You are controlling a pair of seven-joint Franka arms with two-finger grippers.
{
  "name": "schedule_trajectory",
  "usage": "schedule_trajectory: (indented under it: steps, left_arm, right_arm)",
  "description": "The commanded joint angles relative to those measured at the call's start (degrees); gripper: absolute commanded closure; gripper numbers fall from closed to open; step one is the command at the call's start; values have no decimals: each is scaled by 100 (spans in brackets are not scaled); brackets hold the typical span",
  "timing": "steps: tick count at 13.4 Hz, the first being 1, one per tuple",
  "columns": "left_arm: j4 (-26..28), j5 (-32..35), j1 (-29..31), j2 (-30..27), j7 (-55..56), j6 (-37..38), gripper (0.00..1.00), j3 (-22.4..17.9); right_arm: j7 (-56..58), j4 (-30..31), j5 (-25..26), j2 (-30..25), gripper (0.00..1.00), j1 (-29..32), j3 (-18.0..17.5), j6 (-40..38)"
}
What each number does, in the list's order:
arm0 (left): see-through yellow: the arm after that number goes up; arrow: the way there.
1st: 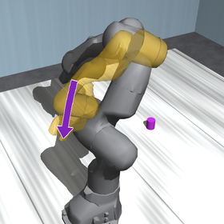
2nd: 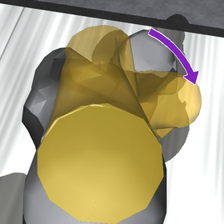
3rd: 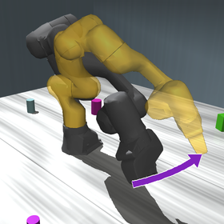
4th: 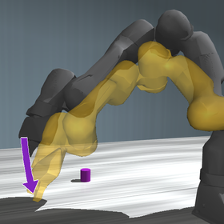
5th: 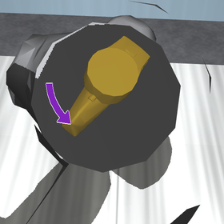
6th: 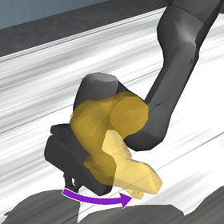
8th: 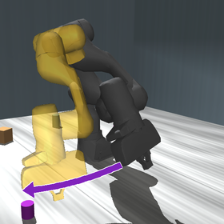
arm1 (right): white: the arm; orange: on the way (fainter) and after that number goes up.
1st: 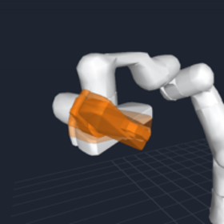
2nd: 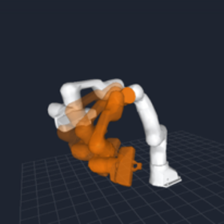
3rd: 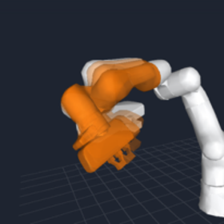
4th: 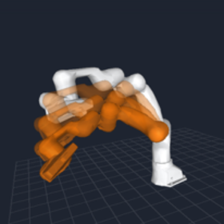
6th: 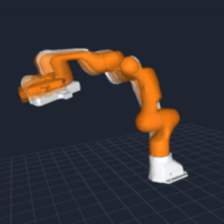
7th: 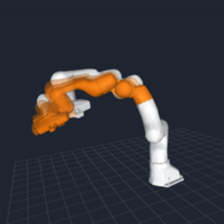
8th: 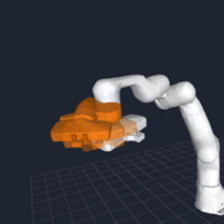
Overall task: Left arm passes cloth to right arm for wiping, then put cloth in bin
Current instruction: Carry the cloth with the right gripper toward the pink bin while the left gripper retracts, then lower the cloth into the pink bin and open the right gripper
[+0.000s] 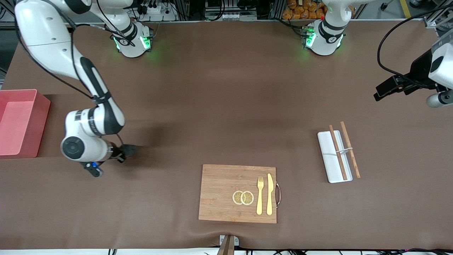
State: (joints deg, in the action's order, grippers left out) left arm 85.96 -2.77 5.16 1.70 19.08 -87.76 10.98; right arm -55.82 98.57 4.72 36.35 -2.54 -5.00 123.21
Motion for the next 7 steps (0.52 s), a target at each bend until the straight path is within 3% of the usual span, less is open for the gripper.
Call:
schedule_trajectory:
  steps: [1,4,5,7]
  left_arm:
    - [167,101,-68,-144,-106,39,0,-70]
    - [132,92,-33,-126,-97,48,0,-35]
    - [140,92,-42,-126,-97,48,0,-17]
    - [123,101,-42,-100,-97,48,0,0]
  right_arm:
    - [-718,40,-392,-311,100,-501,51,-51]
    - [-501,-572,-367,-523,100,-423,77,-960]
    - [-30,-897,-358,-541,100,-257,95,-1435]
    - [1182,-1076,-270,-707,100,278,104,-1589]
